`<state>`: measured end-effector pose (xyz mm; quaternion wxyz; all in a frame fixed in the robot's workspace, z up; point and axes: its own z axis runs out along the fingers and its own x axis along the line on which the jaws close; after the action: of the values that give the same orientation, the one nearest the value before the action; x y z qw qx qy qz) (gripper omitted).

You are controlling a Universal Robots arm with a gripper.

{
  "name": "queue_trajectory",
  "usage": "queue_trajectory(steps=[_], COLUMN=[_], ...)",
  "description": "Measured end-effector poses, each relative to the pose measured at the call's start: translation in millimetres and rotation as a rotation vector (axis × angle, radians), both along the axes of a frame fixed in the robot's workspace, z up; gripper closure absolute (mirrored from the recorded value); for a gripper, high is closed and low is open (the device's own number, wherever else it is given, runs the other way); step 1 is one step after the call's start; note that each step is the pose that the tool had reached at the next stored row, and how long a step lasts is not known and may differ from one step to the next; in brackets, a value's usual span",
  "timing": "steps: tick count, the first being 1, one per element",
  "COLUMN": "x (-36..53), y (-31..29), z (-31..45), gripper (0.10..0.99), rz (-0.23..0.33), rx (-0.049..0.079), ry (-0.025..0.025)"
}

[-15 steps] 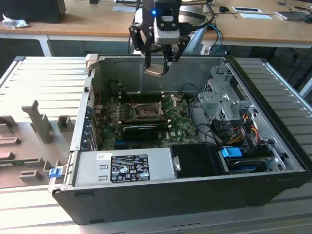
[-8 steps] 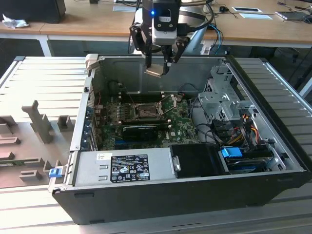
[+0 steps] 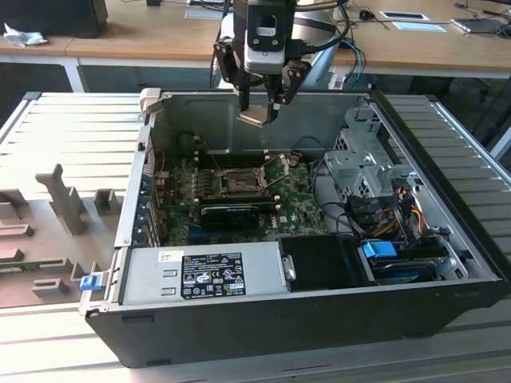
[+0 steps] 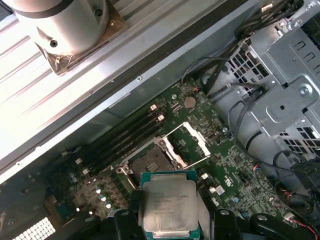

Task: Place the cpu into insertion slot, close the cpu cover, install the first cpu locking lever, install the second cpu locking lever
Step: 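Place the cpu into insertion slot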

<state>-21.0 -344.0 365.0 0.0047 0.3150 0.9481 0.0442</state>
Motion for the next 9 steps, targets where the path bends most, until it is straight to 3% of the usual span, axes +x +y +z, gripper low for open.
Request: queue_trajectory(steps=[9], x=[0.0], y=[0.0], z=[-0.4], gripper=[0.561], rz=[-0.055], rx=[0.000], ry=[0.0000])
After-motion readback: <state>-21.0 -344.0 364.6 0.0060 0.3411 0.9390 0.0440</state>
